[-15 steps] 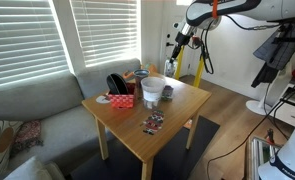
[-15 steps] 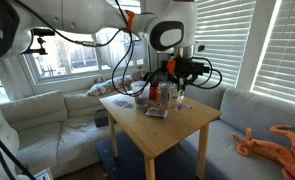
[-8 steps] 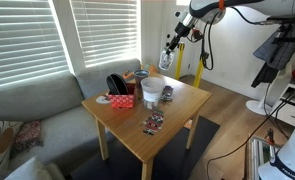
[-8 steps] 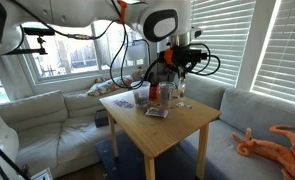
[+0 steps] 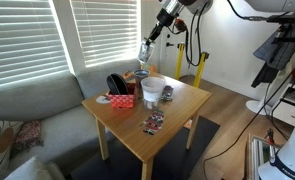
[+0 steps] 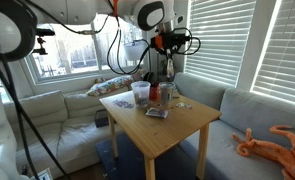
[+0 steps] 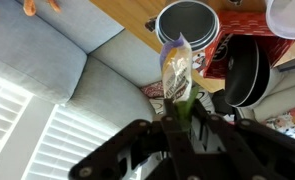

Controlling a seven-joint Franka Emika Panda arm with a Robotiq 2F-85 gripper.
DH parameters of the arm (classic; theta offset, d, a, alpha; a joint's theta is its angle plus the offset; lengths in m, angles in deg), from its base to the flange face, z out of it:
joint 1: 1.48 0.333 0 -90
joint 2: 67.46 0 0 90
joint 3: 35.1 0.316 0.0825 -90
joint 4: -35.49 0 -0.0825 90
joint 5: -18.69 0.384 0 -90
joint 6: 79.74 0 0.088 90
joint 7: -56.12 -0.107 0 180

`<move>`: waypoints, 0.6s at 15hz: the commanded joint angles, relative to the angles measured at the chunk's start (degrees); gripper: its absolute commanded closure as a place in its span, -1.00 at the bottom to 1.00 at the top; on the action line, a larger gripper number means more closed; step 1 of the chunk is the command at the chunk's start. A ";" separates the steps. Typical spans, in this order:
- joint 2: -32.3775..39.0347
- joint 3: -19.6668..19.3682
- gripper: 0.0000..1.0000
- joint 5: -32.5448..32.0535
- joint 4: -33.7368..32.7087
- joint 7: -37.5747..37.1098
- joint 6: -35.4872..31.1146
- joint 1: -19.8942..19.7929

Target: Put a squishy drink in the silver cup

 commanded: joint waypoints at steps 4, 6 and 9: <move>8.34 1.14 0.90 -0.96 -8.31 -2.68 5.31 -1.48; 9.06 1.52 0.90 -0.92 -9.21 -2.79 7.10 -1.74; 8.77 2.07 0.90 -1.03 -9.55 -2.26 9.78 -1.68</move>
